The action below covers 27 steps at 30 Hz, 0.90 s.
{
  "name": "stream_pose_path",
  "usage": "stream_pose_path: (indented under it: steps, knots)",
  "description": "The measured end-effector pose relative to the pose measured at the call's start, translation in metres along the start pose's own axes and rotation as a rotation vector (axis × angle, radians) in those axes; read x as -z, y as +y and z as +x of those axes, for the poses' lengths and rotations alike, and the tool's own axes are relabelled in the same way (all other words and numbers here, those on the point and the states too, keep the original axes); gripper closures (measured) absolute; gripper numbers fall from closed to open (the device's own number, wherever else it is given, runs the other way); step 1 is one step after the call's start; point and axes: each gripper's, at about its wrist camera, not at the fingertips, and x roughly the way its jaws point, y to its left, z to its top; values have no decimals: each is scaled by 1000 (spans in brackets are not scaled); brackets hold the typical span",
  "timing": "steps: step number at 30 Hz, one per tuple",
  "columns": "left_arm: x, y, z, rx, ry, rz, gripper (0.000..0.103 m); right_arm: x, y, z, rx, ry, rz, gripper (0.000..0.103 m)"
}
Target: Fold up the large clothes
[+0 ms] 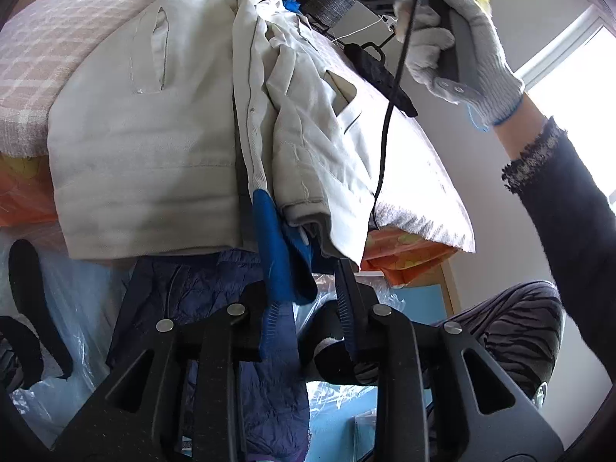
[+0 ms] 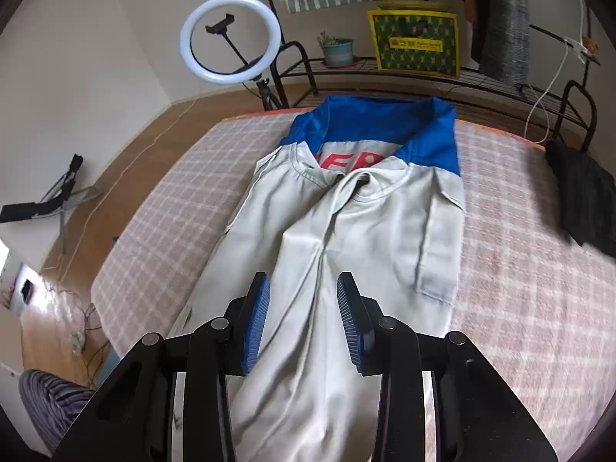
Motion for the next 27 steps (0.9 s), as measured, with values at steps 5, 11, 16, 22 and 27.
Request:
stream_pose_path:
  steps: [5,11,16,22,27]
  knots:
    - [7,3,-33,-5,-44,0,77,49,-17,-58,42,-22,41,68]
    - [-10,-7,-61,-16,-123,36,72,115,-37,-76,75,29,160,68]
    - [-25,-11,-42,-54,-113,80,63,142,-41,-70,85,74,162,68]
    - [-48,3,-5,-45,-47,30,63,158,-44,-70,62,85,170,68]
    - [-59,5,19,-82,-18,53,86,169,-40,-59,64,120,144,68]
